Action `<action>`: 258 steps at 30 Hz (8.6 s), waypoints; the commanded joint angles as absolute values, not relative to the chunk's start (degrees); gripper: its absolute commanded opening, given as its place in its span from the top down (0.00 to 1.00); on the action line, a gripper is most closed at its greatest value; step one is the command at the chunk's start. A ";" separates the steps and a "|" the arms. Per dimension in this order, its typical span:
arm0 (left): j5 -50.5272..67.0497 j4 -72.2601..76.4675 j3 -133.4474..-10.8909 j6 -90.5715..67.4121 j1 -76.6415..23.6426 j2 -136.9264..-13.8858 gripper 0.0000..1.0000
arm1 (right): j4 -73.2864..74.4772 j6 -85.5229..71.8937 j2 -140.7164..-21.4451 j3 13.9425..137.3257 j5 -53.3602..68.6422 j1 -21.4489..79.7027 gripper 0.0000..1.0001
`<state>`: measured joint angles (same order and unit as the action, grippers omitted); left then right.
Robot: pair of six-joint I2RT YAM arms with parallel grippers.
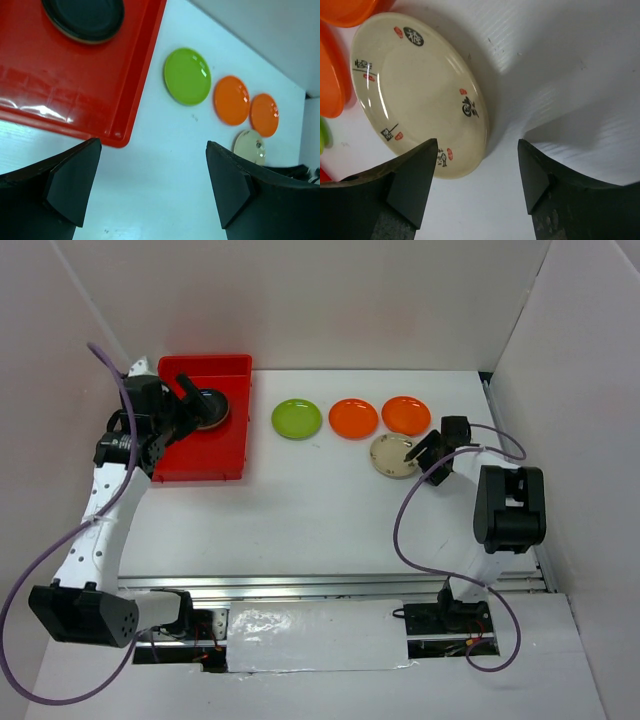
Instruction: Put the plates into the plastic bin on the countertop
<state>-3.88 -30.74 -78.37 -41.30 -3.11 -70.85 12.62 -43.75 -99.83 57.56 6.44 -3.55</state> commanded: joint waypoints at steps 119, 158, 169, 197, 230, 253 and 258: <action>35.87 -5.18 -68.01 -44.48 -15.03 -80.95 1.00 | 19.43 -40.86 -72.07 68.20 23.03 25.49 0.57; -9.40 -41.04 -108.03 -47.56 11.61 -109.44 0.01 | 17.84 -43.41 -87.13 64.66 8.53 0.47 0.00; 8.40 -38.59 -85.79 -35.18 10.80 -84.04 0.01 | 23.98 -41.84 -114.06 88.38 8.79 -7.91 0.00; 18.27 -34.72 -73.47 -28.39 9.86 -74.53 0.01 | 21.23 -50.79 -118.77 89.28 0.37 -9.68 1.00; 20.68 -24.77 -82.79 -35.50 -10.81 -91.15 1.00 | 8.61 -45.70 -86.48 72.69 19.78 28.58 0.00; 4.57 -23.10 -115.57 -40.69 15.21 -123.39 0.77 | 3.43 -42.10 -94.48 65.48 31.37 13.80 0.00; 4.48 -23.38 -112.08 -40.96 15.21 -122.79 0.23 | 3.77 -41.93 -95.09 68.02 30.77 13.62 0.00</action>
<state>4.78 -23.68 -113.40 -40.80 14.83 -124.09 6.42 -43.33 -94.26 64.51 29.69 13.87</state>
